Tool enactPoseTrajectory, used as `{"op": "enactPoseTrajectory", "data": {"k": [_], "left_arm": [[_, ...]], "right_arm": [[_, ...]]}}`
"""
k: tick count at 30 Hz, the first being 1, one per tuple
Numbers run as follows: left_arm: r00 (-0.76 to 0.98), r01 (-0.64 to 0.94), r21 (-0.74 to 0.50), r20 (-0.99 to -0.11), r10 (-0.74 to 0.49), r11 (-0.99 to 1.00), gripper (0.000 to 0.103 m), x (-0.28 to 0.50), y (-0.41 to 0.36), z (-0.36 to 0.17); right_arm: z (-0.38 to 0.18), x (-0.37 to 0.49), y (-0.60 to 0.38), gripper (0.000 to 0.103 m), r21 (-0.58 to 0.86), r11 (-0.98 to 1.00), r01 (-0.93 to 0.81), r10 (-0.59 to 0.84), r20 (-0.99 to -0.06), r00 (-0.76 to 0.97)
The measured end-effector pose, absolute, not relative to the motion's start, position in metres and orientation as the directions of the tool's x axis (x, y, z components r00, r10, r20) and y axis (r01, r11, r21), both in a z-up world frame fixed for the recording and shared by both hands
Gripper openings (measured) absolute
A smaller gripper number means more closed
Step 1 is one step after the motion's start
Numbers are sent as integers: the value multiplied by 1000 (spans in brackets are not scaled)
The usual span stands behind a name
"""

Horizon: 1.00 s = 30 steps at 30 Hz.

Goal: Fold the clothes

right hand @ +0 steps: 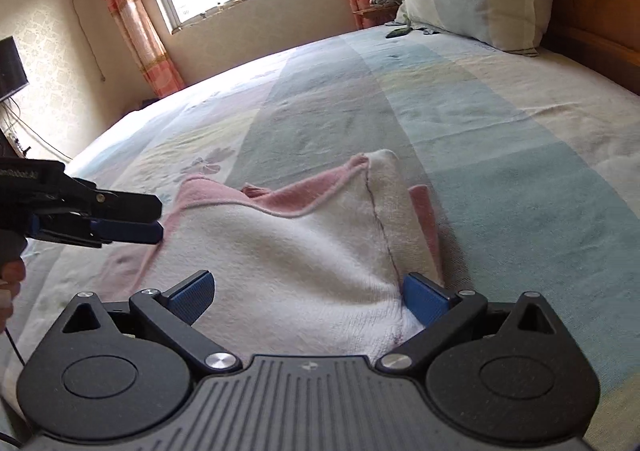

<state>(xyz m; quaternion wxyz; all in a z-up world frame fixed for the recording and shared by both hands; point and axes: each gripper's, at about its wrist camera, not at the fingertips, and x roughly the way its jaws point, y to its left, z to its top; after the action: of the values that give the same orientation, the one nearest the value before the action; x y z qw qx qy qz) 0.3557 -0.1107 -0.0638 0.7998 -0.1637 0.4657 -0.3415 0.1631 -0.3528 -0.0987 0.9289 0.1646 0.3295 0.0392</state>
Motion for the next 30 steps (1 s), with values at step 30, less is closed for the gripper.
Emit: {"op": "enactPoseTrajectory", "data": {"k": [30], "left_arm": [[576,345,-382,-635,-515,857,63,344,-56,-30]], "right_arm": [[-36,192,-328,103,324,922,-213,356,-490,796]]}}
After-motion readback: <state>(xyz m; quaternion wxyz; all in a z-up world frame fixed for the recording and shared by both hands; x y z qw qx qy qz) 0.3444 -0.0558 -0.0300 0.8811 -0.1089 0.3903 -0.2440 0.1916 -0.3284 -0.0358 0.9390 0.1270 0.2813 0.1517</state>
